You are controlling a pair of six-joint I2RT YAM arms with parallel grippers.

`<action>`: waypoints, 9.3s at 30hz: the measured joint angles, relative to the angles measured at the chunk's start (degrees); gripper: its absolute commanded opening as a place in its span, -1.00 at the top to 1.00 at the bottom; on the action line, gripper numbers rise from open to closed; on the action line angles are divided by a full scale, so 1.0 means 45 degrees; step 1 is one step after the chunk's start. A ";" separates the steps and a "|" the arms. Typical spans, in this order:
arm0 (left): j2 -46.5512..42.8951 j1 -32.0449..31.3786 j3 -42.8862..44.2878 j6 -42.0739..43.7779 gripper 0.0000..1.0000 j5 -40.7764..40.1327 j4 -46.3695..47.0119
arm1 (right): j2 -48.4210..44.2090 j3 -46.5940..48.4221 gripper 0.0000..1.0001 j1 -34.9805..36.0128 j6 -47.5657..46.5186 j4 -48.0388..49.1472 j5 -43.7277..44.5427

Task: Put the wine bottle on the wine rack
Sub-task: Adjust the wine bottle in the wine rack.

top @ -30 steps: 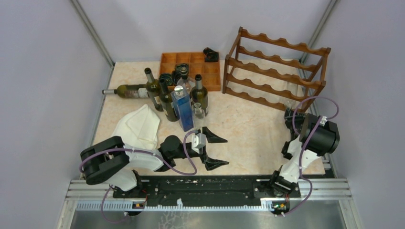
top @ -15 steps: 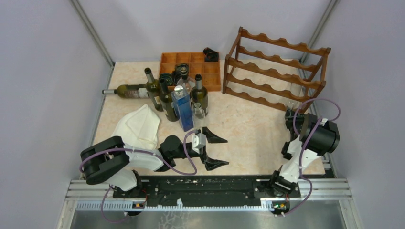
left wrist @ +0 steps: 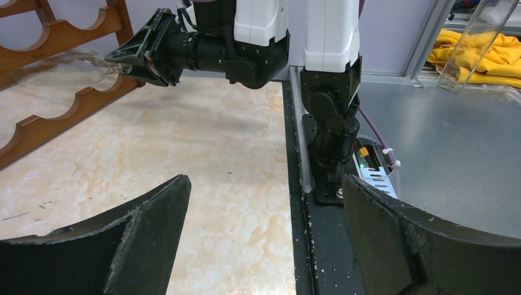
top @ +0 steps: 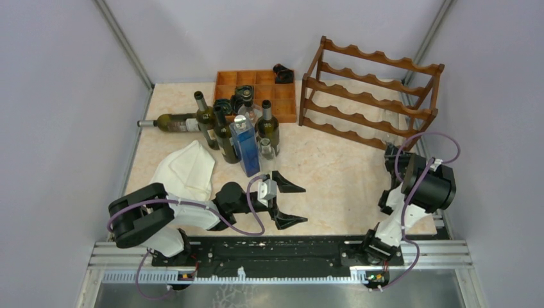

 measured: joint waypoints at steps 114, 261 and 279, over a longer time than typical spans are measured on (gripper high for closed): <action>0.0155 0.0019 0.0068 -0.0092 -0.97 0.0155 0.0005 | -0.0437 0.1341 0.08 -0.0005 -0.1632 -0.3249 -0.0102; 0.0724 0.0024 0.0568 -0.0097 -0.97 0.0243 -0.0039 | 0.1540 0.2875 0.06 0.0787 -0.0646 -0.1554 0.1608; 0.0724 0.0024 0.0593 -0.0097 -0.97 0.0257 -0.0058 | 0.0257 0.2472 -0.09 0.0787 -0.1375 -0.2414 0.1676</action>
